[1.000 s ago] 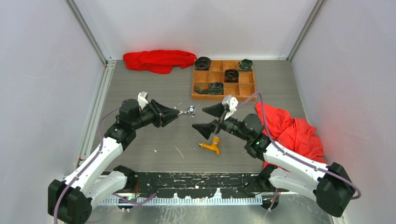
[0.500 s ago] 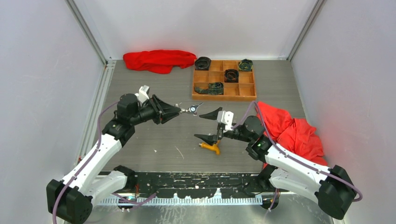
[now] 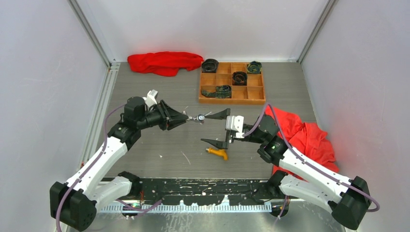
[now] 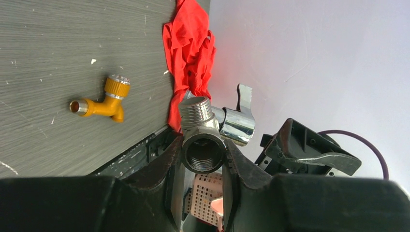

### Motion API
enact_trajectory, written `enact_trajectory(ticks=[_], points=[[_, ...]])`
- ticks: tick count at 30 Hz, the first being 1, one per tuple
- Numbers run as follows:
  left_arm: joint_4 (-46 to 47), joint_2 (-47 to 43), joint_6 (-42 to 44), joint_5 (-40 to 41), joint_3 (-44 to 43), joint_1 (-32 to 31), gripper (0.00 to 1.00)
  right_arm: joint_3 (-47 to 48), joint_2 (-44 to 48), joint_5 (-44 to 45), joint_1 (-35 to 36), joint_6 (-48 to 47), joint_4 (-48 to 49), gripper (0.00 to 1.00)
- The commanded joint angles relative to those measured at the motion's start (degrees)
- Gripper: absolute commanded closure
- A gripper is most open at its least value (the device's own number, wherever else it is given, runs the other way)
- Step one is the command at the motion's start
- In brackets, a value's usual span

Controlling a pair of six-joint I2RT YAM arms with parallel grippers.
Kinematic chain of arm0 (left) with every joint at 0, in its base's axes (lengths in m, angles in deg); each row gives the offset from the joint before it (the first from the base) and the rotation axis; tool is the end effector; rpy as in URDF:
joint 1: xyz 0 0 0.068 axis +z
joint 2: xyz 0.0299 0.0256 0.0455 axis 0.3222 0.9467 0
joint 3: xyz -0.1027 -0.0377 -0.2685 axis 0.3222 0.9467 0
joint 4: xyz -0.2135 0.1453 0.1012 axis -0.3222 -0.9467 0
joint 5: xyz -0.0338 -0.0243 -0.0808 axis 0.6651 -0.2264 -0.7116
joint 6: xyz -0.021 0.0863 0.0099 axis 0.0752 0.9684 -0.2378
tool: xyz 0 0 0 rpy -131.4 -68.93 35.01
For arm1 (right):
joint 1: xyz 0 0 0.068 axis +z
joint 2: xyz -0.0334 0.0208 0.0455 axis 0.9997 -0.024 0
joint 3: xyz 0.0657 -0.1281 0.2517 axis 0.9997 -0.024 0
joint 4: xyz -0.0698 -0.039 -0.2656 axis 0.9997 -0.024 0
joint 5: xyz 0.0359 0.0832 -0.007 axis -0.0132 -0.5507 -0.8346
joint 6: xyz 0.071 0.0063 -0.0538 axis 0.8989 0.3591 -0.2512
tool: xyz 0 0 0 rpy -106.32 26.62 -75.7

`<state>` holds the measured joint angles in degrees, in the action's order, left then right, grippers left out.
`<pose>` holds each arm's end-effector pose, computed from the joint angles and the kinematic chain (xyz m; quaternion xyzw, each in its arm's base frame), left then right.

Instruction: Install the water faucets

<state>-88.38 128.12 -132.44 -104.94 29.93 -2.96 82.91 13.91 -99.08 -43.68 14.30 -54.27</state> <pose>0.2242 -0.1384 0.2936 -0.1938 0.7842 -0.5618 0.1785 0.1378 0.2041 0.3404 -0.5225 0.4038 0.3663 0.6556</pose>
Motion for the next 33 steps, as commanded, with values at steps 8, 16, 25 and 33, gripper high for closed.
enact_trajectory(ticks=[8, 16, 25, 33], points=[[0.4, 0.8, 5.1, -5.7, -4.7, -0.2, 1.00, 3.1, -2.6, -0.9, 0.8, -2.1, 0.3, 0.14], [0.8, 1.6, 5.6, -6.5, -4.7, -0.3, 1.00, 6.1, -5.3, -1.5, 1.7, -4.6, -6.2, 0.10], [0.8, 1.8, 6.7, -7.9, -5.8, -0.2, 1.00, 5.9, -8.6, 3.5, 4.7, -8.2, -8.4, 0.10], [0.8, 1.1, 8.6, -9.7, -5.5, -0.2, 1.00, 5.7, -8.4, 7.8, 6.1, -9.4, -7.9, 0.10]])
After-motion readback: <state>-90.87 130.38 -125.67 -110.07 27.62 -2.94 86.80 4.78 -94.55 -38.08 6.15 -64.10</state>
